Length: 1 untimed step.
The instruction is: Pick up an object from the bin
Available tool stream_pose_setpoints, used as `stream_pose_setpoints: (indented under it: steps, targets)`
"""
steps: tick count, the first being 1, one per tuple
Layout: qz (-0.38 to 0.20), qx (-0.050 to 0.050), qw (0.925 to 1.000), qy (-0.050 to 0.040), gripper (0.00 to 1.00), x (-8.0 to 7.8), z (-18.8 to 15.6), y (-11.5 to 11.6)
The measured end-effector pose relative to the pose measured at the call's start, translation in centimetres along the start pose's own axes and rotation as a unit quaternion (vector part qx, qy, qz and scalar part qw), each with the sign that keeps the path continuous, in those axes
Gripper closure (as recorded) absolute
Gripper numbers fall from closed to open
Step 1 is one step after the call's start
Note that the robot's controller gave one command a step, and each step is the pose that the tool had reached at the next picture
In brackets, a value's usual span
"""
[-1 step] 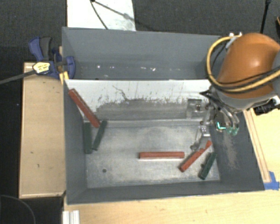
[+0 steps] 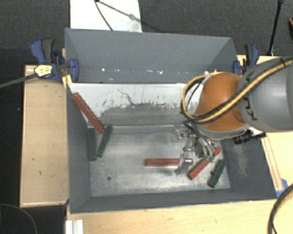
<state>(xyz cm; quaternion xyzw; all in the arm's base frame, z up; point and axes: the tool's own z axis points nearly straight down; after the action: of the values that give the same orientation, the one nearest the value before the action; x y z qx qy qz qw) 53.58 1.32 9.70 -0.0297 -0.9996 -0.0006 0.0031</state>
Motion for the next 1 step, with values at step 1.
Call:
stream_pose_setpoints:
  steps: [1]
  targets:
    - [0.123,0.000,0.9924,-0.0009,0.00,0.39,2.75,4.20]
